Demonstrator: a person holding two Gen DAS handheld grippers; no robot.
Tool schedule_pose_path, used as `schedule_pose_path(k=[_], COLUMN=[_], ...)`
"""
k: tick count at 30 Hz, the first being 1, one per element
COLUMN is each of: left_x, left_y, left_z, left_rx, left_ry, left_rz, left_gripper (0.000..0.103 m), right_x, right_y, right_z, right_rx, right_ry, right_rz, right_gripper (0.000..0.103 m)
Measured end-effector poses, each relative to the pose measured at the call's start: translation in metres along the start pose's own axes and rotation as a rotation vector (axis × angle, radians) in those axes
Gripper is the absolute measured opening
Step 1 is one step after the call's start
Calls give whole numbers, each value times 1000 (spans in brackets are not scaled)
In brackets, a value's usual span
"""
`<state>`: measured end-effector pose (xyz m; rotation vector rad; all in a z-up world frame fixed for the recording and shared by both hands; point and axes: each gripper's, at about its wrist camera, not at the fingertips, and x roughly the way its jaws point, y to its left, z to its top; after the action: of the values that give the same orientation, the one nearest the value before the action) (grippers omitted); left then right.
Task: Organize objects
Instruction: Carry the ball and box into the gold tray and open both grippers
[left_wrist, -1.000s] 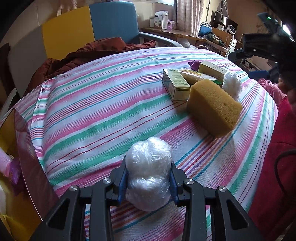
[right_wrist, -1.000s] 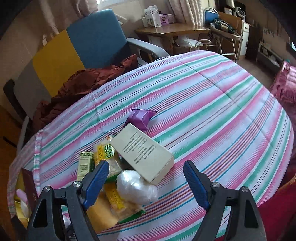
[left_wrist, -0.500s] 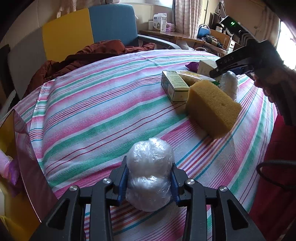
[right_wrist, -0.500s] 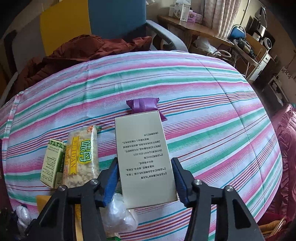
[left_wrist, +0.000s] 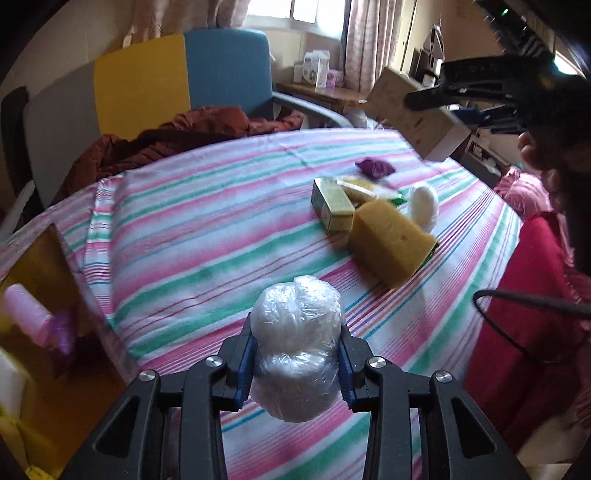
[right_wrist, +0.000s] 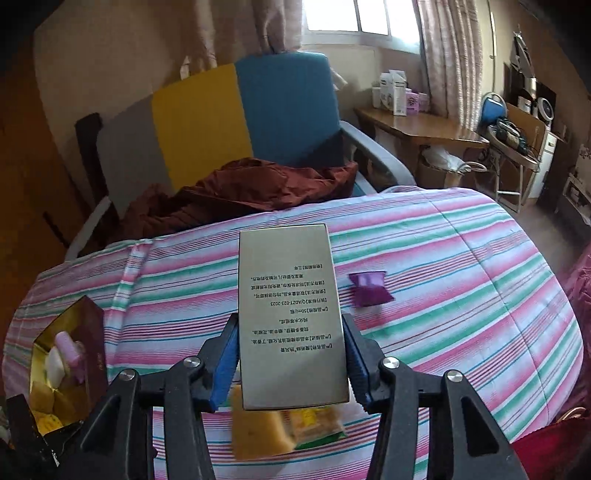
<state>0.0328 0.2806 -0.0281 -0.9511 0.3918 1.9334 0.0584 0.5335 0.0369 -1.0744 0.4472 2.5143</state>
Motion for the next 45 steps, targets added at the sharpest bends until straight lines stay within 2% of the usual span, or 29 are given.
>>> schedule_pose_path(k=[5, 10, 12, 16, 21, 23, 24, 25, 28, 31, 33, 34, 38, 45], left_x=[-48, -95, -114, -138, -145, -144, -141, -140, -142, -151, -152, -152, -153, -157], left_y=[33, 92, 118, 160, 198, 207, 210, 212, 216, 216, 218, 219, 214, 199], left_z=[-5, -20, -33, -59, -92, -103, -108, -111, -126, -132, -135, -135, -130, -119], left_rx=[-98, -246, -313, -431, -543, -574, -589, -606, -637, -631, -635, -636, -627, -559], left_ry=[-66, -136, -159, -176, -156, -138, -126, -118, -121, -137, -137, -135, -143, -146], left_rz=[29, 114, 171, 254, 327, 340, 337, 339, 358, 389, 407, 421, 437, 517], left_gripper=[38, 38, 38, 38, 39, 43, 50, 59, 67, 70, 70, 71, 73, 77], right_x=[-7, -2, 3, 15, 46, 66, 78, 90, 113, 118, 113, 113, 100, 72], right_y=[74, 156, 188, 253, 336, 364, 376, 385, 395, 391, 385, 383, 368, 350], right_z=[-12, -34, -45, -70, -111, -129, -135, -137, -124, -108, -104, -102, -103, -111], right_rx=[-120, -237, -302, -426, -610, -686, -720, -752, -745, -665, -643, -631, -603, -597], right_ry=[28, 95, 133, 214, 359, 416, 421, 387, 268, 238, 208, 206, 199, 130], right_rz=[150, 306, 377, 478, 585, 575, 543, 474, 314, 315, 306, 307, 317, 277], right_gripper=[52, 52, 52, 52, 52, 52, 52, 51, 54, 61, 75, 77, 83, 84])
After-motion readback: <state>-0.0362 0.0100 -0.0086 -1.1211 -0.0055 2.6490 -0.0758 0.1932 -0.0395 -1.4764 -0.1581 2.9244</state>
